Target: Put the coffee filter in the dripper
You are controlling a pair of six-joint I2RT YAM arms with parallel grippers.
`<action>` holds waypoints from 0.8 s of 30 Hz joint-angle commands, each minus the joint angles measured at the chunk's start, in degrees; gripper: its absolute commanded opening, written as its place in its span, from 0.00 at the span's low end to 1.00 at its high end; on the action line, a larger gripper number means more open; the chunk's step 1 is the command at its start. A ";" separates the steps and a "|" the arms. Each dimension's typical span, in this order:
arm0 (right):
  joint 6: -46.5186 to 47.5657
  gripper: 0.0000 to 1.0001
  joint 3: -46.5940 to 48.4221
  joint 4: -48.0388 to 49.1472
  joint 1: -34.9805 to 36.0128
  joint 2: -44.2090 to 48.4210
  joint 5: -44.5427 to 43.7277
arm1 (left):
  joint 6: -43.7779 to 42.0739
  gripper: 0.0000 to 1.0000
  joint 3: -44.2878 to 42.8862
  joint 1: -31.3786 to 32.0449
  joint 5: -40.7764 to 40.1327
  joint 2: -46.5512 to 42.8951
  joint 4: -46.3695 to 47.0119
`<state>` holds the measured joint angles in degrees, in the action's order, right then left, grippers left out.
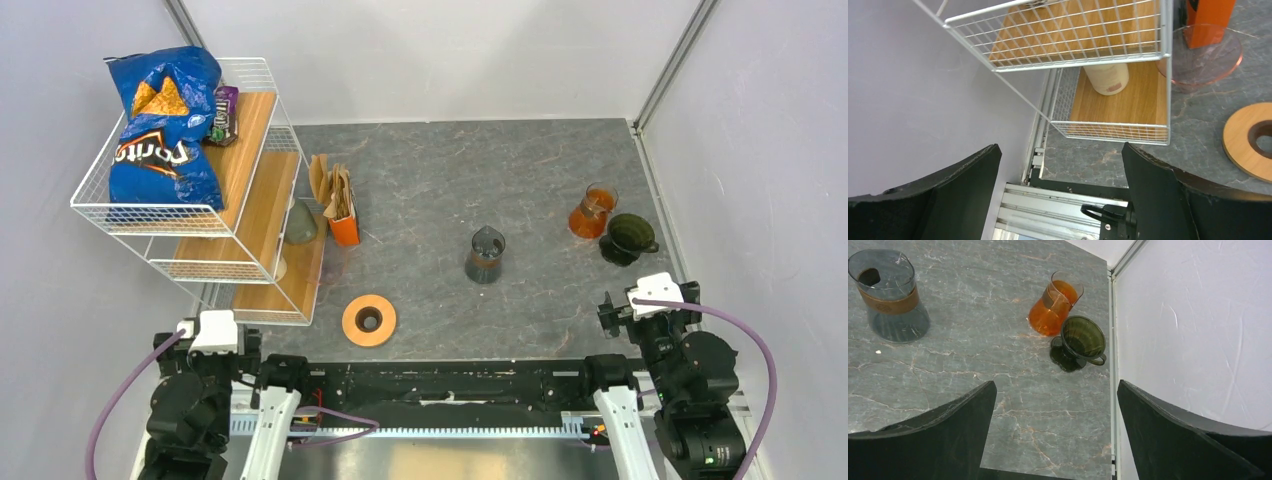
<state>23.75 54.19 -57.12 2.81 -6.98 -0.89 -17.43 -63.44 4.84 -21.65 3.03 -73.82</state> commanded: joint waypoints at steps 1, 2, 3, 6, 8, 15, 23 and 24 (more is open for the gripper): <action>-1.15 0.99 3.06 -0.19 -0.18 -3.34 0.62 | 0.95 1.00 -2.76 -0.29 5.92 4.04 -1.80; -1.14 0.99 3.71 -0.47 -0.17 -4.44 0.71 | 0.48 1.00 -3.79 -0.29 8.27 5.33 -2.94; -1.01 0.99 4.18 -0.76 -0.17 -6.11 1.88 | 0.50 1.00 -5.22 -0.35 10.77 7.00 -3.99; -0.63 0.99 6.63 -1.93 -0.17 -11.23 4.10 | -2.31 1.00 -10.04 -0.36 24.66 12.61 -9.55; -0.70 0.99 8.48 -3.17 -0.17 -14.42 5.79 | -4.20 1.00 -13.88 -0.44 33.93 16.32 -13.75; -3.19 0.99 12.91 -6.85 -0.17 -20.49 11.90 | -11.19 1.00 -24.01 -2.14 54.48 22.44 -20.70; -5.20 0.99 15.62 -8.02 -0.17 -25.70 15.23 | -14.92 1.00 -25.90 -4.11 70.51 36.64 -20.25; -5.37 0.99 15.68 -7.87 -0.17 -26.60 15.66 | -15.09 1.00 -26.30 -4.43 70.81 37.88 -19.22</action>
<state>20.25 68.03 -64.42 2.83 -30.41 11.88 -28.56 -89.08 1.93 39.09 32.23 -89.95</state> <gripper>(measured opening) 0.993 0.996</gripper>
